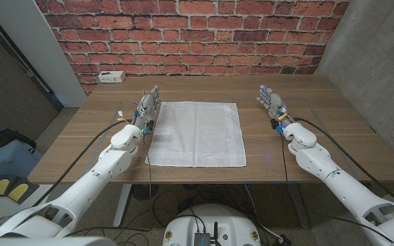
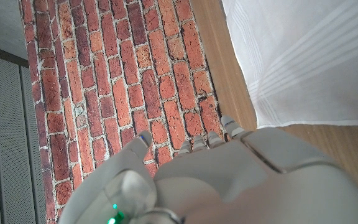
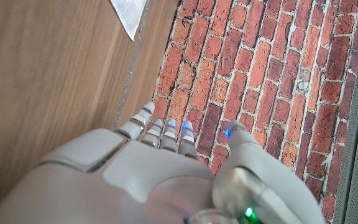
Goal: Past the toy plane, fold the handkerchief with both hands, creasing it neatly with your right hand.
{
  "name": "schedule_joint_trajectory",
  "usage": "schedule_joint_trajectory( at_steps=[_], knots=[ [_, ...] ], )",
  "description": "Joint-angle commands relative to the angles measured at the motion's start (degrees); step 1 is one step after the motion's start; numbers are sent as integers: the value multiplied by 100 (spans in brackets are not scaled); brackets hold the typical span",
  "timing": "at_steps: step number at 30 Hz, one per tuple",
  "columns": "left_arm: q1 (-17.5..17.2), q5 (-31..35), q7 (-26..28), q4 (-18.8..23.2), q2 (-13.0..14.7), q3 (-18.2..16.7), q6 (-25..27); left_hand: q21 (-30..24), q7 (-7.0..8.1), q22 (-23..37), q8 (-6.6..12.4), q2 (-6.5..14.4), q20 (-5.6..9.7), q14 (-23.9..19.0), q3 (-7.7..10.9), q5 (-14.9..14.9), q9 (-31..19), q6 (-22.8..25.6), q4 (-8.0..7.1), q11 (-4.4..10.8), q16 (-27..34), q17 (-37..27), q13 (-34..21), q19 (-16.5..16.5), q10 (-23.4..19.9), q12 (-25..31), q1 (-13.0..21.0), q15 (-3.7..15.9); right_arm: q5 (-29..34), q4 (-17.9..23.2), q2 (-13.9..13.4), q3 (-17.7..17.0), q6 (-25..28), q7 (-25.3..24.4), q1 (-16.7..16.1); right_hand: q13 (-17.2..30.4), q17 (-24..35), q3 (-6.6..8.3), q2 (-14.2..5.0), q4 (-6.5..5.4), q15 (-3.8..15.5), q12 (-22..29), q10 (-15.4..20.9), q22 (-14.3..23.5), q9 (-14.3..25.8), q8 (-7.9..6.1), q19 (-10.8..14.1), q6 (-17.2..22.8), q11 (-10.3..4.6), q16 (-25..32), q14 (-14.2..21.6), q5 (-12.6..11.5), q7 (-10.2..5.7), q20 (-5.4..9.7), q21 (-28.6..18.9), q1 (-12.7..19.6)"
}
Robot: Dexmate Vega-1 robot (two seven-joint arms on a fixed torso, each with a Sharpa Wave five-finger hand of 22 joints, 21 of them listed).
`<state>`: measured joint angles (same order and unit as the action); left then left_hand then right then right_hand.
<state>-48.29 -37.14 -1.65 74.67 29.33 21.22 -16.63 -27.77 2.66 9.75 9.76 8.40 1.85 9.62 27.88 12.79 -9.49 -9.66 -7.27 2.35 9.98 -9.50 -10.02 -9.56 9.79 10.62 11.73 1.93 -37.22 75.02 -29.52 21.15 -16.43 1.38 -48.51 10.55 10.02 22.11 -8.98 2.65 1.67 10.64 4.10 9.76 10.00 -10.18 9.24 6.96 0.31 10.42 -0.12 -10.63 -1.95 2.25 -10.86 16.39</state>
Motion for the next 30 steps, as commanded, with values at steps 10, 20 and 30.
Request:
schedule_joint_trajectory(
  at_steps=[10, 20, 30],
  knots=[
    [-220, 458, 440, 489, 303, 57, 153, 0, 65, 56, 113, -30, -647, 2, 32, -24, -32, 5, 113, -97, 105, -32, -26, -45, 43, 123, 20, -382, 259, 400, -228, 69, 267, -253, -118, 25, 32, 120, -12, 189, -202, 53, 105, 22, 14, -46, 218, 97, 185, 96, 155, 18, 35, -189, -86, 251],
    [-470, 1138, 1068, 1211, 757, 109, 607, 69, 124, 78, 182, -110, -1075, -225, 31, -100, -44, 420, 236, -286, 112, -39, -47, 5, -320, 213, 27, -654, 662, 875, -516, 166, 670, -629, -196, 35, 62, 149, -24, 265, -409, 100, 236, 33, 20, -73, 264, 193, 325, 151, 301, 15, 52, -482, -97, 334],
    [-832, 1699, 1562, 1991, 1214, 49, 1110, 100, 98, 82, 183, -86, -1132, -252, 71, -123, -48, 528, 306, -305, 98, -38, -53, 2, -384, 217, 78, -684, 1121, 1490, -849, 260, 1097, -968, -346, 39, 72, 173, -42, 295, -435, 112, 287, 36, 22, -81, 296, 238, 369, 172, 366, 4, 38, -520, -104, 378]
  ],
)
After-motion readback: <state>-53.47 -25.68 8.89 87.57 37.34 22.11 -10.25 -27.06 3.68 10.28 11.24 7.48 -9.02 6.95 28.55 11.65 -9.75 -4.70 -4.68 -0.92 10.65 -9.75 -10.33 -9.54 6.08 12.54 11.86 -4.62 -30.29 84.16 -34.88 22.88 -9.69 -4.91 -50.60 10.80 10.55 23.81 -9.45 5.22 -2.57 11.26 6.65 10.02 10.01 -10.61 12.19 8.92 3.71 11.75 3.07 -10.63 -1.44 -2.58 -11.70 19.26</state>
